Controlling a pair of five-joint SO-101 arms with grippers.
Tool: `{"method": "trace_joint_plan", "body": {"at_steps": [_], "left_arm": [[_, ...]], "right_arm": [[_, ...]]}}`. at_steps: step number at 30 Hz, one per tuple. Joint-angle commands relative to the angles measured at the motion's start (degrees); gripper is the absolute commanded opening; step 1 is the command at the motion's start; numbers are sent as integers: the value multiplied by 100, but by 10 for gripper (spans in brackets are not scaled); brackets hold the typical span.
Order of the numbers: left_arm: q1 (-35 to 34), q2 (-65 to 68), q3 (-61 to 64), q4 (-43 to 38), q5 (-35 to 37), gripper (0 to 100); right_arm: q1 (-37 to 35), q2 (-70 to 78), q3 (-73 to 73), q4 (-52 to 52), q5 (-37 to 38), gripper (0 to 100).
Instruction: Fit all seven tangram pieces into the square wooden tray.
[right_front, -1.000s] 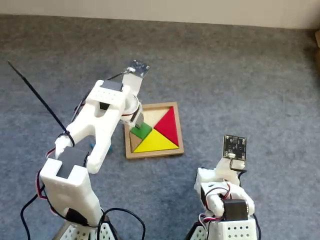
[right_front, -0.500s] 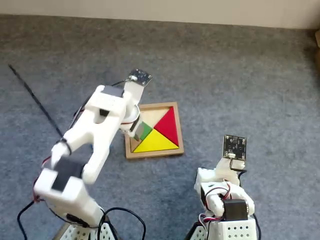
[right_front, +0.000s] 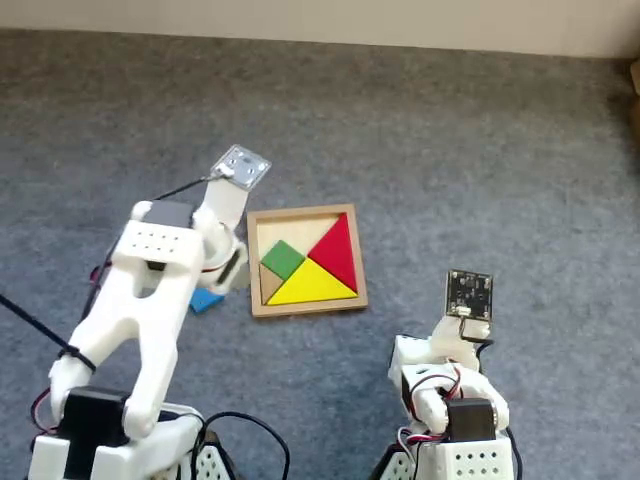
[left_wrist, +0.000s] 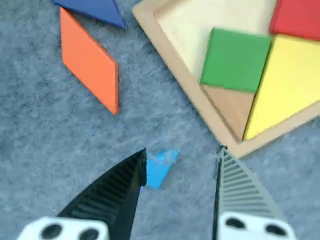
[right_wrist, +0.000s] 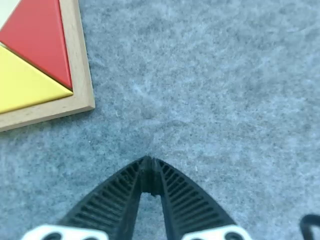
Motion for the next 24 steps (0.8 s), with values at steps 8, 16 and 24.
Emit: {"method": "trace_joint_plan", "body": {"at_steps": [8,16,24], "left_arm": [[-602,-127,-40,149,-2875,223],[-602,-127,286,141,-4062,274],[-611,-119,760,-237,-4457,274]], "right_arm": [[40,-145,690,57,-44,5],[40,-145,690,57,-44,5],[40,-145,690,57,-44,5]]}}
